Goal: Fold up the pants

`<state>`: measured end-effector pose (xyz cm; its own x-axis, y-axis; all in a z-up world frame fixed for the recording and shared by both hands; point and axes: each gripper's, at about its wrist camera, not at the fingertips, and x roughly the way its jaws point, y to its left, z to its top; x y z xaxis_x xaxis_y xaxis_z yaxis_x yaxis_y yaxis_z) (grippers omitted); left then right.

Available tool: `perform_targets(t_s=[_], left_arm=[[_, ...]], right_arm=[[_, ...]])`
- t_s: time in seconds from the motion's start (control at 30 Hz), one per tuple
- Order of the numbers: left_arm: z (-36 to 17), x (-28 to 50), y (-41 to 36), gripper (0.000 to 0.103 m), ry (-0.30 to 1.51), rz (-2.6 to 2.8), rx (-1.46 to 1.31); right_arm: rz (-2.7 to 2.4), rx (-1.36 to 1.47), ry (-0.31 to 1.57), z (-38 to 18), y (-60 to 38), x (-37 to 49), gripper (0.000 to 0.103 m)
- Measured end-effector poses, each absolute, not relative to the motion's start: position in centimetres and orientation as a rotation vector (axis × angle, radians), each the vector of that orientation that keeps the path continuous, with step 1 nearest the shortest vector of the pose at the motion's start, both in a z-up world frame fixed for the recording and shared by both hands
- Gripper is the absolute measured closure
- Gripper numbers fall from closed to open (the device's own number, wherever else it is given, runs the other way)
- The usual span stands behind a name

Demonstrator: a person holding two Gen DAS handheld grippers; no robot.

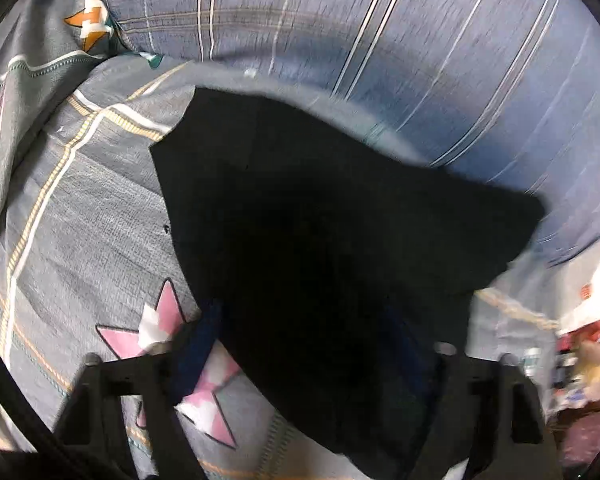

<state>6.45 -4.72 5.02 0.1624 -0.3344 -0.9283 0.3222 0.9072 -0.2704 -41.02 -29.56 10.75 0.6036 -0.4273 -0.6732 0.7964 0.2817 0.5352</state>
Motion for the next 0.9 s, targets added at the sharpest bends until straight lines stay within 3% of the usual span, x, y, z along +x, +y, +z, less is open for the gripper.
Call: perform_targets(t_s=[0.03, 0.07, 0.1, 0.13, 0.2, 0.43, 0.53, 0.63, 0.83, 0.9], left_arm=[[5.0, 6.3, -4.5, 0.079, 1.314, -0.449, 0.015], [5.5, 5.8, -3.7, 0.086, 1.293, -0.482, -0.004], [6.1, 5.2, -2.7, 0.098, 1.274, -0.509, -0.029], [7.0, 4.3, -1.2, 0.098, 1.242, -0.507, -0.035], [8.1, 3.0, 1.9, 0.098, 1.208, -0.507, -0.075], [6.1, 1.8, 8.5, 0.097, 1.314, -0.471, -0.248], [4.8, 1.6, 9.2, 0.087, 1.361, -0.439, -0.247], [4.4, 1.8, 9.5, 0.085, 1.365, -0.442, -0.265], [4.8, 1.1, 9.7, 0.076, 1.345, -0.443, -0.264], [4.8, 0.7, 9.5, 0.072, 1.345, -0.450, -0.274]], right_arm=[[-0.860, 0.964, 0.415, 11.1, -29.3, -41.4, 0.085], [-0.856, 0.964, 0.379, 11.4, -29.3, -41.8, 0.081], [-0.839, 0.979, 0.336, 11.6, -29.3, -42.3, 0.067], [-0.830, 1.000, 0.297, 11.6, -29.5, -42.7, 0.044], [-0.824, 1.029, 0.240, 11.6, -29.7, -43.5, 0.031], [-0.896, 1.012, 0.297, 12.9, -30.9, -43.5, 0.028], [-0.865, 0.945, 0.301, 15.5, -31.9, -44.2, 0.027], [-0.840, 0.768, 0.339, 17.4, -32.2, -43.5, 0.024], [-0.960, 0.682, 0.521, 14.7, -32.2, -40.7, 0.023], [-0.992, 0.579, 0.489, 15.4, -31.2, -40.1, 0.023]])
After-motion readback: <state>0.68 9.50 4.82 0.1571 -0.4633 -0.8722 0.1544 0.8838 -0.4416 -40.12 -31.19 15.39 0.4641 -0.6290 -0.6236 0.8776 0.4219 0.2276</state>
